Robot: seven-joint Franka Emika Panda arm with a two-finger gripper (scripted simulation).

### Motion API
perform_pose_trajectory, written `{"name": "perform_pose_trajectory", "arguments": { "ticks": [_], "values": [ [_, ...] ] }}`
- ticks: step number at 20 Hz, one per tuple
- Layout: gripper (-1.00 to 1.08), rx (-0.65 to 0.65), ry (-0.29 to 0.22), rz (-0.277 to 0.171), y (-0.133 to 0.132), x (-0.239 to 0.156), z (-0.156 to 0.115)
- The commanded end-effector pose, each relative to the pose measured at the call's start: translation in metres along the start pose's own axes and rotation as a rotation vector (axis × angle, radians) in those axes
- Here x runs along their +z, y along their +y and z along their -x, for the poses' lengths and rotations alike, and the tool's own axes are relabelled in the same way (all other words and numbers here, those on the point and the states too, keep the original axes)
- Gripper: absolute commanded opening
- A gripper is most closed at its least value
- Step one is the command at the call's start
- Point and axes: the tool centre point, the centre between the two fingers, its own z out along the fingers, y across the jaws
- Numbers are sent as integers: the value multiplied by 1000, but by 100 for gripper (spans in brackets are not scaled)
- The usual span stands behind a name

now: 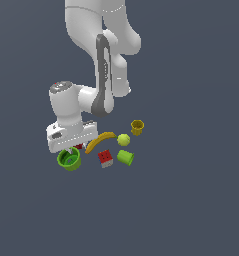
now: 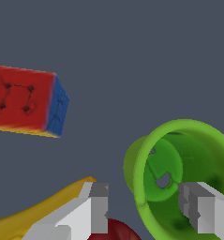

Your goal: Pick up a designated object from a clutter of objects.

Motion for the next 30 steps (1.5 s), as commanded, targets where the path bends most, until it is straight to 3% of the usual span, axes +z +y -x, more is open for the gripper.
{"name": "perform_pose_trajectory", "arguments": {
  "ticks": [1,7,8,21,30],
  "values": [
    [28,0,0,0,0,9,1],
    [28,-1,0,0,-1,19,1],
    [-100,-1,0,0,-1,19,1],
    [-100,-1,0,1,-1,17,1],
    [-100,0,1,1,-14,-11,-5]
  ]
}}
